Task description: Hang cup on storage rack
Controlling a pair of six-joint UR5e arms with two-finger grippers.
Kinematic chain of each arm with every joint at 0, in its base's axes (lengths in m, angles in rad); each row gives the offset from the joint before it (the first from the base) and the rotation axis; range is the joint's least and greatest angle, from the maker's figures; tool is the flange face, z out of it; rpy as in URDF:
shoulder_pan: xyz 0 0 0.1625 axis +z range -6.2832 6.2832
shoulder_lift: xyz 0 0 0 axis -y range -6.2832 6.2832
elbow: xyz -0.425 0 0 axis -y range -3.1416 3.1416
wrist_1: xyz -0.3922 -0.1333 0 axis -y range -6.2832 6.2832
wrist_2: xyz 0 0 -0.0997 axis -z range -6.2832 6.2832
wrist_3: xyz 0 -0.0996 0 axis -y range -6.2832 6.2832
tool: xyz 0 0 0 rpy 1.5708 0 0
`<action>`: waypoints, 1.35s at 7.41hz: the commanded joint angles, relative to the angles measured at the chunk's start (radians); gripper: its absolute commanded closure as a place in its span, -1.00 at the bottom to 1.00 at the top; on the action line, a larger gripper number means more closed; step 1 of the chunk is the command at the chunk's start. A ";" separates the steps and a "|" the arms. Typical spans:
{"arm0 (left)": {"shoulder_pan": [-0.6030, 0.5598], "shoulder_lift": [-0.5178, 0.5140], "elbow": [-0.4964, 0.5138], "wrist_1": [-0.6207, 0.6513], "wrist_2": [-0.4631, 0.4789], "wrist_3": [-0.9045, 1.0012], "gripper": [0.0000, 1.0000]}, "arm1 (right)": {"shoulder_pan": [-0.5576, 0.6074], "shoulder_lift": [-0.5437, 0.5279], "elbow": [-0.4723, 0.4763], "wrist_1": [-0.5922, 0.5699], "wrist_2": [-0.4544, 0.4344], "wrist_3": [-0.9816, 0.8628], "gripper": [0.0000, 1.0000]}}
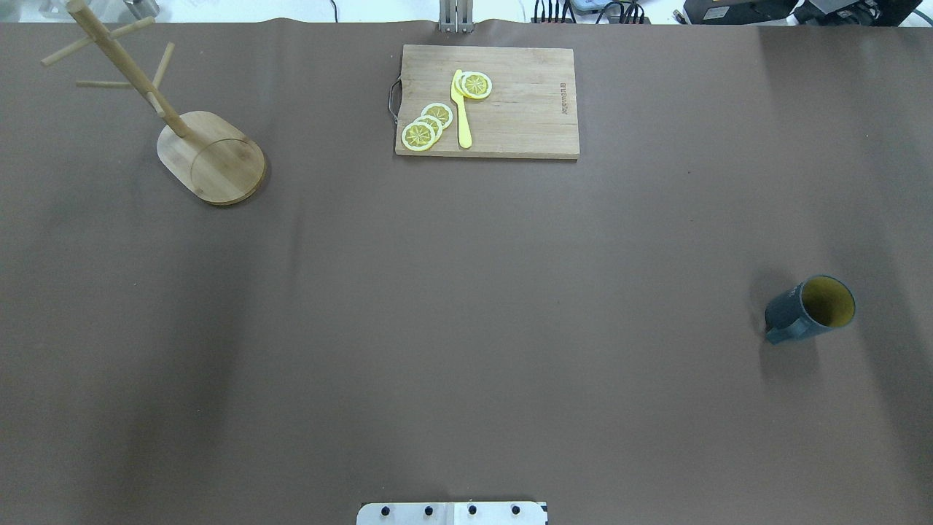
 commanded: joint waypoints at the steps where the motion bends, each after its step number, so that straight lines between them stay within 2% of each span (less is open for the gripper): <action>1: 0.012 -0.002 -0.002 0.001 0.000 0.000 -0.99 | 0.000 0.000 0.000 0.000 0.000 -0.001 -1.00; 7: 0.021 -0.005 -0.062 -0.001 0.000 -0.002 -0.99 | -0.014 0.015 0.027 0.002 0.000 -0.005 -1.00; 9: 0.018 -0.011 -0.105 -0.001 -0.002 -0.008 -0.99 | -0.014 0.058 0.104 0.003 -0.006 0.006 -1.00; 10: 0.018 -0.035 -0.097 -0.027 0.000 -0.011 -0.99 | -0.012 0.085 0.104 0.002 -0.008 0.009 -1.00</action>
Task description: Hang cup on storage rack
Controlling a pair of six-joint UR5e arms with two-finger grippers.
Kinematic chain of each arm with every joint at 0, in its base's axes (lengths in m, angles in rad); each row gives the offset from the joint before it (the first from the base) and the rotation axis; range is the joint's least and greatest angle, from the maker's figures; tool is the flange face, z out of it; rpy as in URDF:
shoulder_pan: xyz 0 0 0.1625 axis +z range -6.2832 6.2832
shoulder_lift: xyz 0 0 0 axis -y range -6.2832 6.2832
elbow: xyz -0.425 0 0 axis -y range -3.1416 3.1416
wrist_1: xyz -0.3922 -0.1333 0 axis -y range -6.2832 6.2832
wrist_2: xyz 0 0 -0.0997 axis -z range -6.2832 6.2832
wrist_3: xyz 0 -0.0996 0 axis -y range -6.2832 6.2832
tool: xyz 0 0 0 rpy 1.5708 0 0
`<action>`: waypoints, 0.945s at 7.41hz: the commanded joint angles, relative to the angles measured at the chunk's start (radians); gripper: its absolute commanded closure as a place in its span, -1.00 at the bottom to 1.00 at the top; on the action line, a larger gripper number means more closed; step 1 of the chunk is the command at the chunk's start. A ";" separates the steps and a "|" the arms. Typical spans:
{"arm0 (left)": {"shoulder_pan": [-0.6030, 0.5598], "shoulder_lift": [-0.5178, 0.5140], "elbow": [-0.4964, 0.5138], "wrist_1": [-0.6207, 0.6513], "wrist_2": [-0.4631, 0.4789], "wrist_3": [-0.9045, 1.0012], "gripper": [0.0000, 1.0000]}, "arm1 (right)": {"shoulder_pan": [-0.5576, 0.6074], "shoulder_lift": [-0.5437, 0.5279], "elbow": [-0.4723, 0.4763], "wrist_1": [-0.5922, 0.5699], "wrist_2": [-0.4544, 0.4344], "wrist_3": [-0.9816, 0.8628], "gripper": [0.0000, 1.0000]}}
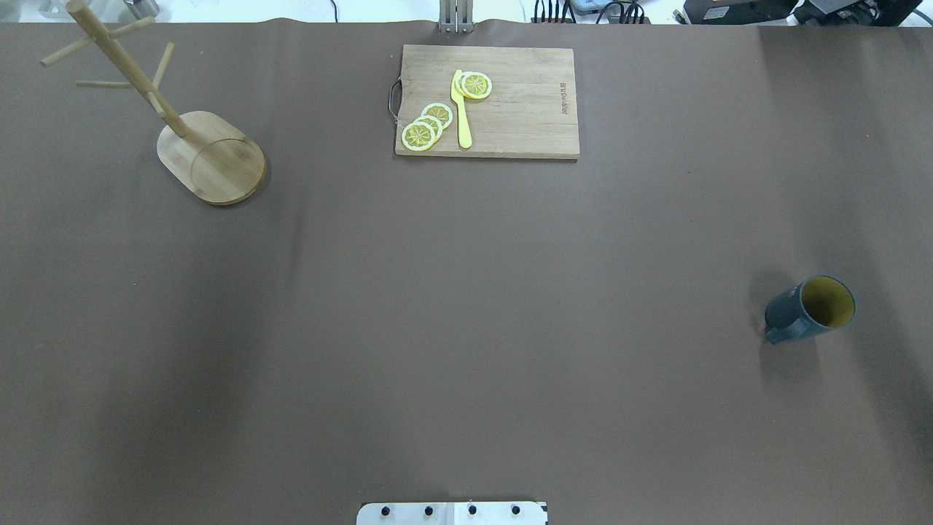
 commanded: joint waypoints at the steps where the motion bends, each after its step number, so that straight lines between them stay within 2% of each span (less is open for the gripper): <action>1: -0.001 -0.030 0.003 -0.099 0.000 0.002 -0.99 | -0.001 0.033 0.015 -0.001 0.000 0.005 -1.00; 2: -0.001 -0.032 0.036 -0.277 0.009 -0.005 -0.99 | -0.001 0.033 0.014 -0.001 0.001 0.004 -1.00; 3: 0.001 -0.041 0.084 -0.347 0.001 -0.050 -0.99 | 0.001 0.026 0.016 0.001 0.003 -0.010 -1.00; 4: -0.001 -0.038 0.087 -0.361 0.007 -0.048 -0.99 | -0.001 0.022 0.010 0.025 0.004 -0.044 -1.00; 5: -0.001 -0.027 0.096 -0.410 0.006 -0.048 -0.99 | -0.025 0.021 0.002 0.096 0.026 -0.056 -1.00; 6: -0.001 -0.021 0.107 -0.479 0.009 -0.052 -0.99 | -0.092 0.012 -0.001 0.153 0.038 -0.046 -1.00; 7: -0.001 0.016 0.110 -0.562 0.009 -0.061 -0.99 | -0.170 0.019 -0.002 0.163 0.030 0.024 -1.00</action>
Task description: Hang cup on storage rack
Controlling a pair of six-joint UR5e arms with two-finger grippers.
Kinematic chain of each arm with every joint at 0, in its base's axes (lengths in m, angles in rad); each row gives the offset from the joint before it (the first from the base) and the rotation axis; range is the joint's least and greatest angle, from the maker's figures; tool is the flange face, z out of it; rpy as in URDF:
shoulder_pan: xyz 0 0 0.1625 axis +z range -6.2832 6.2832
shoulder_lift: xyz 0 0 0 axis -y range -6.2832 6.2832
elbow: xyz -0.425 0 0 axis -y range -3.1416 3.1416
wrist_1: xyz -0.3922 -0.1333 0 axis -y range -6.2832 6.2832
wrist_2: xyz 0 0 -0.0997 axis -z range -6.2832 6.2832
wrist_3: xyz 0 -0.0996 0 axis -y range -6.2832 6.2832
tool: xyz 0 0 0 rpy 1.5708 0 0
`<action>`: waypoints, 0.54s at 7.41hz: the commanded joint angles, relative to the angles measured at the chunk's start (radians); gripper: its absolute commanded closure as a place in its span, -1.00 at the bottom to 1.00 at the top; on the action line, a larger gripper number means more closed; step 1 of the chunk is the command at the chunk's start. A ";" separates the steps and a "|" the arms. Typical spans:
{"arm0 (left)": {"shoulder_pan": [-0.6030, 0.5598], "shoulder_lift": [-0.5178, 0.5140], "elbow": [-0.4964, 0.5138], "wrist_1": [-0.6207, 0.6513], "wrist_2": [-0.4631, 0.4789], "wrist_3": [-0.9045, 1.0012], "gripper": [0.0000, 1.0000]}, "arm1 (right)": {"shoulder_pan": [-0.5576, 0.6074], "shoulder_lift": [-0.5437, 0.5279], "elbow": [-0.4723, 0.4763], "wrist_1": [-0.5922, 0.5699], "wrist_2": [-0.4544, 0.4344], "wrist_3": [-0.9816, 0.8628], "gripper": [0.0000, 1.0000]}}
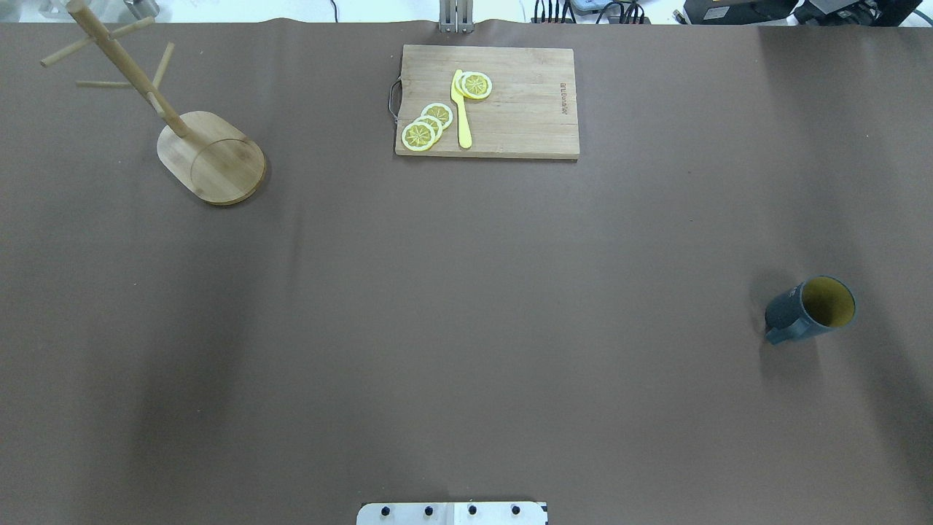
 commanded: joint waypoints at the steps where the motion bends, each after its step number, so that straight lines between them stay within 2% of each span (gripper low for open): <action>1: 0.001 0.043 0.007 -0.121 -0.003 -0.019 -0.99 | -0.153 -0.004 -0.004 0.100 -0.011 0.129 -1.00; 4: 0.001 0.046 0.007 -0.124 -0.005 -0.021 -0.99 | -0.395 -0.068 -0.004 0.351 -0.126 0.456 -1.00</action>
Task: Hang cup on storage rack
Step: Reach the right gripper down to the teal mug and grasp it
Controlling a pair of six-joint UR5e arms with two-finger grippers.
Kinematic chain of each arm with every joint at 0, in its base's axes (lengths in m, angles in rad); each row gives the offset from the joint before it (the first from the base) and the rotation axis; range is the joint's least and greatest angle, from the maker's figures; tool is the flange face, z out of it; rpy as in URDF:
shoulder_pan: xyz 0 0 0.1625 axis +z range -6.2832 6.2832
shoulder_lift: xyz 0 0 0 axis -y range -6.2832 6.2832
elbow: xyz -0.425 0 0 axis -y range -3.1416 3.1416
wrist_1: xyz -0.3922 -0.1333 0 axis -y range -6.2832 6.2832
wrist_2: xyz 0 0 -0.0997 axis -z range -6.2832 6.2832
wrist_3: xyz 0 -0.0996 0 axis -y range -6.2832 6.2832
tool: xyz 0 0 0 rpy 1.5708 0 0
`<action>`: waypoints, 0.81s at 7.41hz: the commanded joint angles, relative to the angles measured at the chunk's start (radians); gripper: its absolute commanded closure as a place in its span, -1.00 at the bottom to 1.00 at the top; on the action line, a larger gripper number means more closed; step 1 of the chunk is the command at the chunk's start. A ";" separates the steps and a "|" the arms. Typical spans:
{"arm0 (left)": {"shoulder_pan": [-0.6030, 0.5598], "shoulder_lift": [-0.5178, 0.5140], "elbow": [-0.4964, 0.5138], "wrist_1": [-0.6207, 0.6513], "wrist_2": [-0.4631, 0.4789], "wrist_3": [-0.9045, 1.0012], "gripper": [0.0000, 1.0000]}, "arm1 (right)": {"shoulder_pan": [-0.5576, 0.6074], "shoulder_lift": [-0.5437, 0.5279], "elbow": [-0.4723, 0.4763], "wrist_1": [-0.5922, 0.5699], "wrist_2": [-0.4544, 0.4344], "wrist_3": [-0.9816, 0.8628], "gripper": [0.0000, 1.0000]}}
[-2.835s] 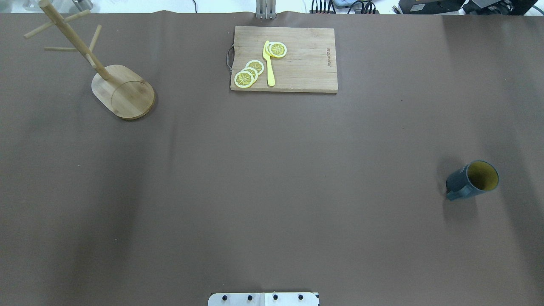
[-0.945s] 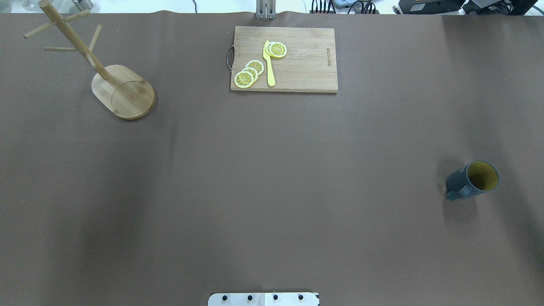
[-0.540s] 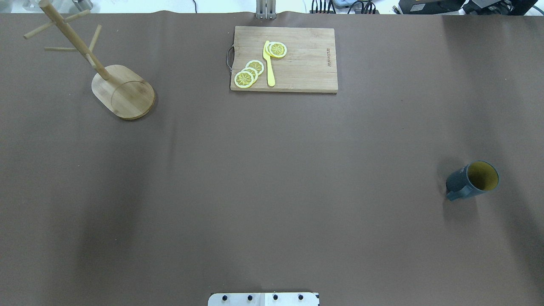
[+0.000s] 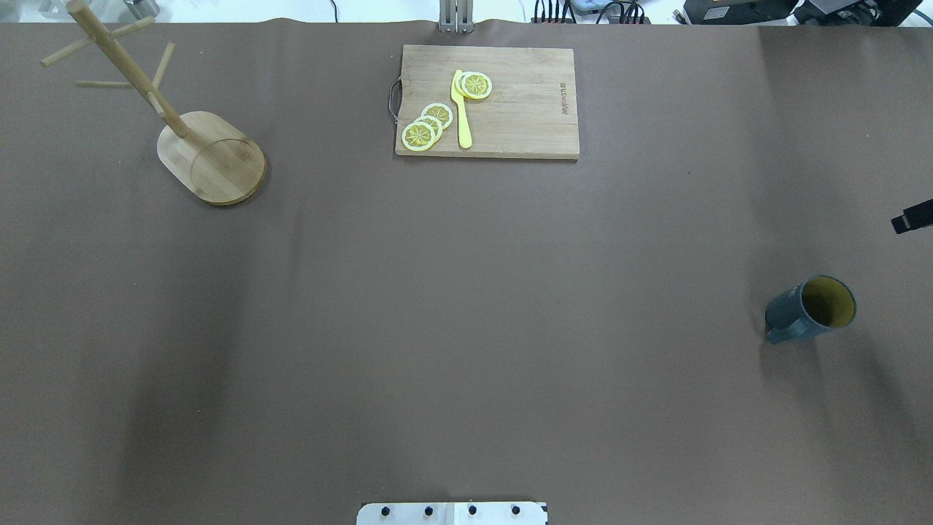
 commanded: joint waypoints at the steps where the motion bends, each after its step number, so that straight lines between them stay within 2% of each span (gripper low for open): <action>1: -0.001 0.002 0.000 -0.004 -0.001 -0.002 -0.99 | -0.154 -0.088 0.000 0.212 -0.061 0.194 -0.98; 3: 0.000 0.002 0.003 -0.005 -0.001 0.000 -0.99 | -0.262 -0.109 -0.003 0.251 -0.166 0.259 -0.86; 4: 0.000 0.002 0.003 -0.005 -0.001 0.000 -0.99 | -0.281 -0.110 -0.005 0.251 -0.177 0.262 -0.81; 5: 0.000 0.002 0.002 -0.005 -0.001 0.000 -0.99 | -0.299 -0.110 -0.009 0.253 -0.180 0.262 -0.62; 6: 0.000 0.002 0.003 -0.005 -0.001 -0.002 -0.99 | -0.310 -0.110 -0.029 0.257 -0.187 0.262 -0.09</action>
